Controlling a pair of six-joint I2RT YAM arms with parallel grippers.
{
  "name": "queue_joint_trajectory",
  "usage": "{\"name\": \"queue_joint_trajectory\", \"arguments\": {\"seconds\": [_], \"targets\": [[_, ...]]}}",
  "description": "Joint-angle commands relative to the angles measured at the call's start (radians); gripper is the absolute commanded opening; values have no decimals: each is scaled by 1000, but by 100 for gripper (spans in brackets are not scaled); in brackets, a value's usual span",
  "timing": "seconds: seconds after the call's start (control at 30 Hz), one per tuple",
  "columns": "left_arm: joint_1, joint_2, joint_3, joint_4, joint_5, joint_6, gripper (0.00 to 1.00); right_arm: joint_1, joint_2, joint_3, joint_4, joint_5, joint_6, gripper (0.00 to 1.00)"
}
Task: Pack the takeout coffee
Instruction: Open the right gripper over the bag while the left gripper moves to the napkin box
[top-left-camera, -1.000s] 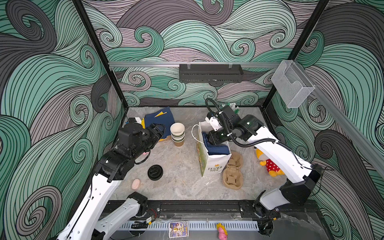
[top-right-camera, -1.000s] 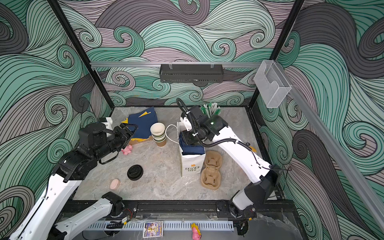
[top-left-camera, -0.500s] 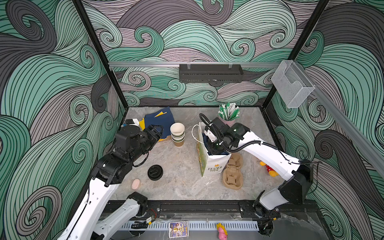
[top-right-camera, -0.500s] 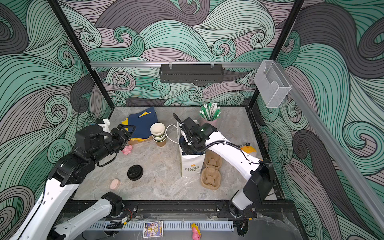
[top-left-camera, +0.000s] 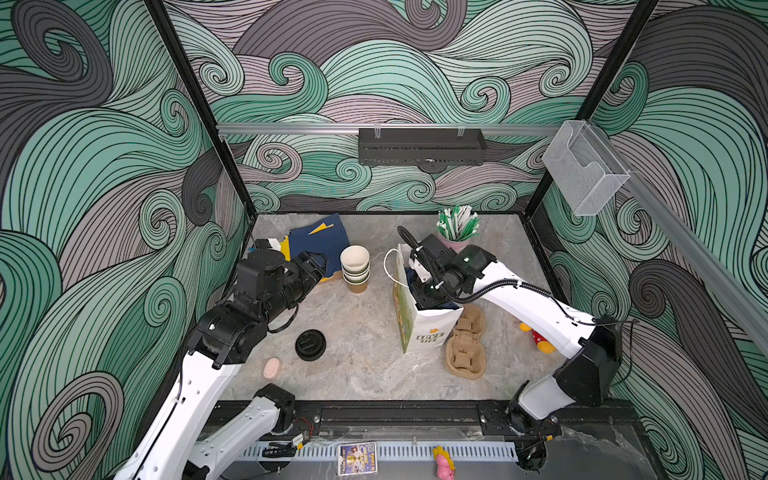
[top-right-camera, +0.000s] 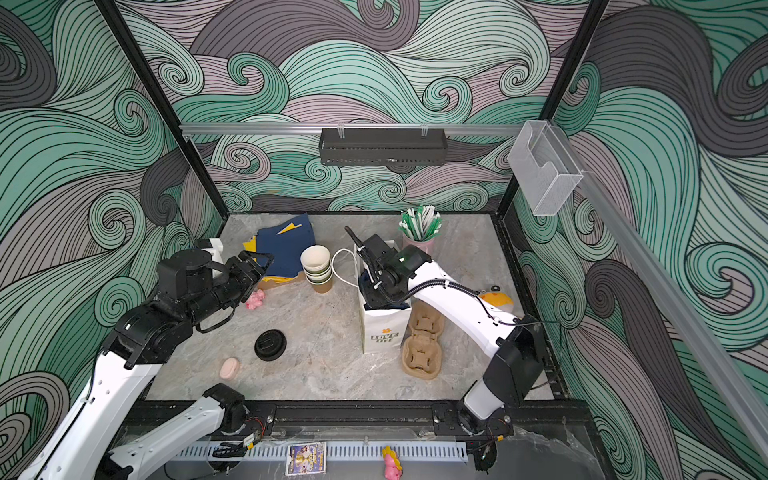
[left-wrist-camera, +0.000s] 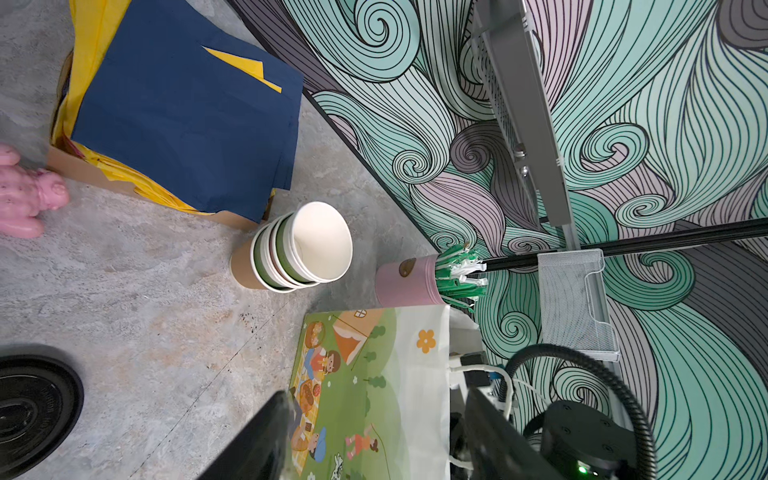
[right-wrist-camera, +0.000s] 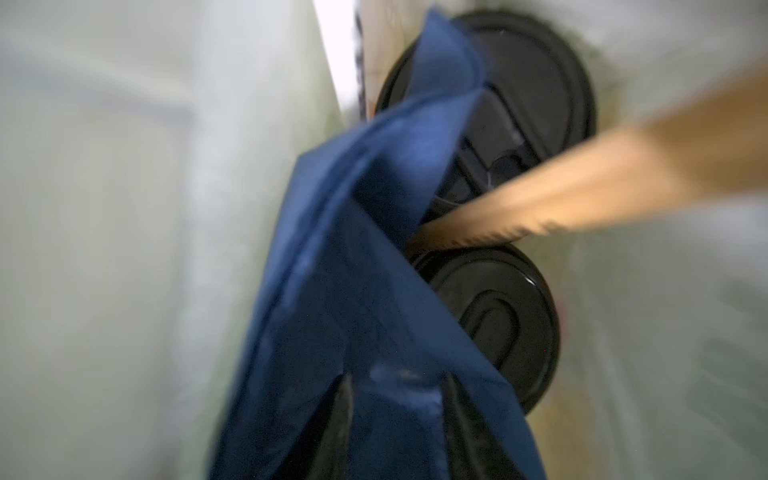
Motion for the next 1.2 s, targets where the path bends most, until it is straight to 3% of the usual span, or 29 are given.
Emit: {"name": "queue_joint_trajectory", "arguments": {"seconds": [0.0, 0.13, 0.43, 0.77, 0.97, 1.17], "targets": [[-3, 12, 29, -33, -16, 43, 69, 1, -61, 87, -46, 36, 4, 48], [-2, 29, 30, -34, -15, 65, 69, 1, -126, 141, -83, 77, 18, 53], [31, 135, 48, -53, -18, 184, 70, 0, -245, 264, -66, 132, -18, 53], [313, 374, -6, -3, 139, 382, 71, -2, -339, 206, 100, 211, -66, 52], [448, 560, 13, 8, 170, 452, 61, -5, -322, 210, 100, 214, -83, 52], [555, 774, 85, 6, 333, 457, 54, -4, -297, 197, 105, 172, -42, 51]]}}
